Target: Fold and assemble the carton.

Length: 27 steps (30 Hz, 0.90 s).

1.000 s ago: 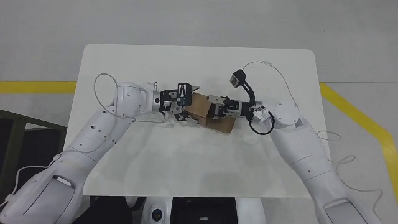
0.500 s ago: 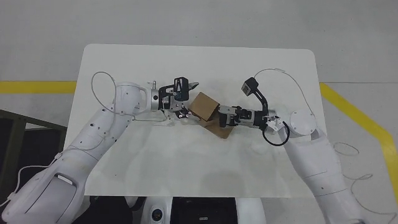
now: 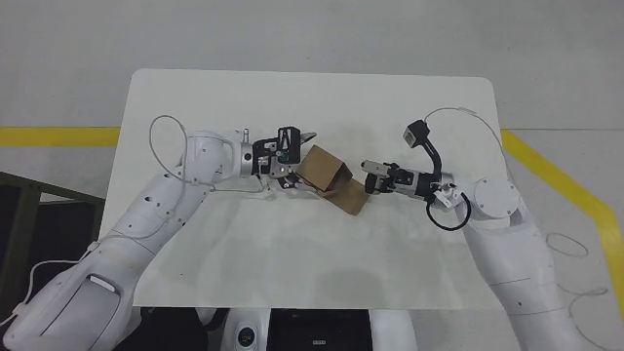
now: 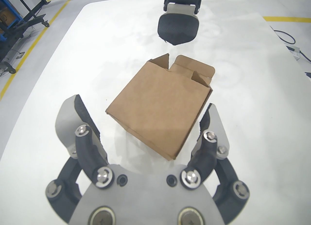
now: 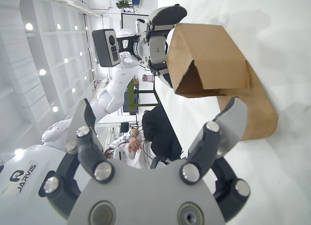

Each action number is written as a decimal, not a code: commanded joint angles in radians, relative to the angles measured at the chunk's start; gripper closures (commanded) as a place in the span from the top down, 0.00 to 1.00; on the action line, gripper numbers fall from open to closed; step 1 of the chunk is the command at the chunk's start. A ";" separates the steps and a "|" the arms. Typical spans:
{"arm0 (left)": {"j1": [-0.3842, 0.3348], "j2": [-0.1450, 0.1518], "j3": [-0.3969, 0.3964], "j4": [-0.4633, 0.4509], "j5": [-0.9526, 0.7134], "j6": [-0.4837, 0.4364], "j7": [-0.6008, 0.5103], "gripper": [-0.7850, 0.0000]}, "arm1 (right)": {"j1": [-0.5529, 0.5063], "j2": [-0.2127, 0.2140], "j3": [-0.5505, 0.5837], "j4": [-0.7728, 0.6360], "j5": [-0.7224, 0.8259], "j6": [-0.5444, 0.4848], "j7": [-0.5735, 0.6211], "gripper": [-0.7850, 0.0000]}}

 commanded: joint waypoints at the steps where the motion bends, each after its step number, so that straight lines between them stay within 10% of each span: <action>1: -0.001 -0.001 0.002 -0.001 0.001 0.000 0.002 1.00 | 0.025 -0.004 -0.023 0.039 0.005 -0.033 0.013 1.00; 27: 0.008 -0.007 0.008 -0.005 0.006 -0.008 0.002 1.00 | 0.164 -0.056 -0.238 0.236 0.144 -0.135 0.025 1.00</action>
